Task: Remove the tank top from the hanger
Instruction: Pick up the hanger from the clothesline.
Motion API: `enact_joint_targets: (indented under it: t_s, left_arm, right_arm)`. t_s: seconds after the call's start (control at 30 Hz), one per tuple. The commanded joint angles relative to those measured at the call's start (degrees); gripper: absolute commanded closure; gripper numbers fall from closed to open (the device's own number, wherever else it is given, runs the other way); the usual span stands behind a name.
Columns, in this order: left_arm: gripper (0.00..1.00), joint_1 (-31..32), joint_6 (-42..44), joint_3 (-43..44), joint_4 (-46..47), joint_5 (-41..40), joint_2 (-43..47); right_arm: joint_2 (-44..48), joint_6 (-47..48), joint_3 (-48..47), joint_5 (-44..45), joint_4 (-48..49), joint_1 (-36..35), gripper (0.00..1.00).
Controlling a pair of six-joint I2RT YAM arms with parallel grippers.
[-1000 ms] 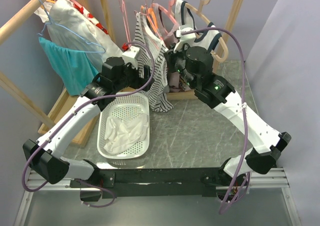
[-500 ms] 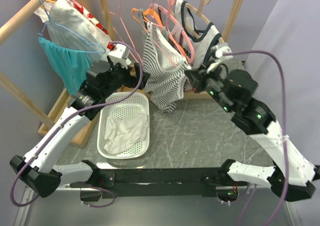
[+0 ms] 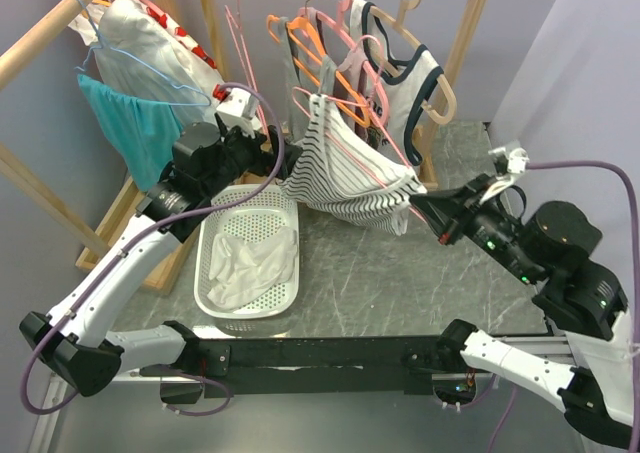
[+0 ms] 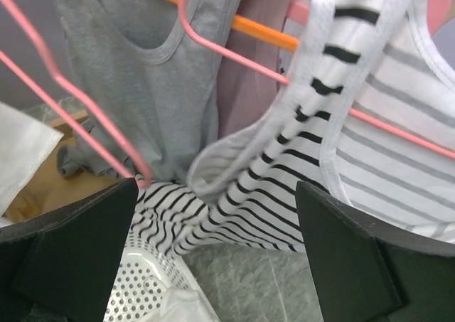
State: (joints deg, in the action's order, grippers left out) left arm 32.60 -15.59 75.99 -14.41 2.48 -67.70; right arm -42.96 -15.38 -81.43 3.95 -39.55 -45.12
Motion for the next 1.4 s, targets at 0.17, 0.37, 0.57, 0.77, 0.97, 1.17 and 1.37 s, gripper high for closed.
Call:
enact_joint_targets:
  t_s: [0.17,0.37,0.57,0.77,0.97,1.17,1.37]
  left_arm:
    - [0.01,0.71,-1.55,10.22,2.9,11.92,-6.47]
    - [0.01,1.94,-4.08,25.16,-7.99,17.37,-15.52]
    - [0.01,3.52,-6.47,21.06,-4.59,18.71,-15.8]
    - [0.04,7.48,-2.77,9.99,4.11,16.76,-11.14]
    - [0.12,8.09,-3.74,9.72,-0.8,12.3,-10.01]
    - [0.1,8.45,-5.41,2.6,4.04,8.25,-5.43]
    - [0.12,9.15,-6.11,4.6,6.42,9.91,-6.12]
  right_arm:
    - [2.62,-0.97,-3.47,8.62,-8.26,-0.14,1.0]
    - [-4.75,-2.63,-14.45,7.92,-14.85,-0.14,1.0]
    - [-2.15,-4.66,-9.03,1.43,-10.82,-0.14,1.0]
    - [10.5,-3.79,7.85,1.93,-0.89,-0.14,1.0]
    - [10.97,-2.47,1.9,4.76,-4.04,-0.14,1.0]
    - [11.84,-3.78,0.22,2.83,-4.75,-0.05,1.0]
    - [13.43,-6.07,3.46,0.63,-5.1,-0.14,1.0]
